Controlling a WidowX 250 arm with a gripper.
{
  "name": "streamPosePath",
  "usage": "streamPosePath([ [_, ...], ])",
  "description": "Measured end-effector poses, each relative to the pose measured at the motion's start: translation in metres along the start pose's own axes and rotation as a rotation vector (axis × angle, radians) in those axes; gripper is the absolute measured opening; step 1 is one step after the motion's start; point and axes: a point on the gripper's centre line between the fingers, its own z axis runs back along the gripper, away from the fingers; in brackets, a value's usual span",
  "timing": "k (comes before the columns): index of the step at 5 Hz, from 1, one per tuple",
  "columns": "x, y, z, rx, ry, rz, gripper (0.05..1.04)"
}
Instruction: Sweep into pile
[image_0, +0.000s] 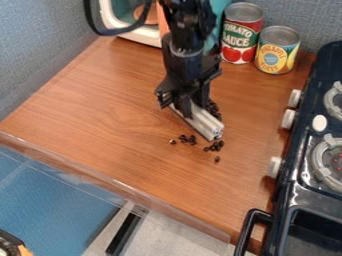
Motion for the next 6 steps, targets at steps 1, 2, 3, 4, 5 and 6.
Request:
streamPosePath([
  [1,0.002,0.001,0.019,-0.042,-0.002,-0.011,0.328],
  [2,-0.005,0.017,0.027,-0.040,-0.003,-0.069,0.328],
  [3,-0.021,0.031,0.028,-0.033,-0.024,-0.150,0.328],
  [4,-0.025,0.037,0.031,-0.041,-0.050,-0.263,0.328],
  [5,-0.031,0.028,0.034,-0.107,-0.014,-0.483,0.328],
  [6,-0.025,0.007,0.042,-0.175,0.091,-0.684,0.328],
])
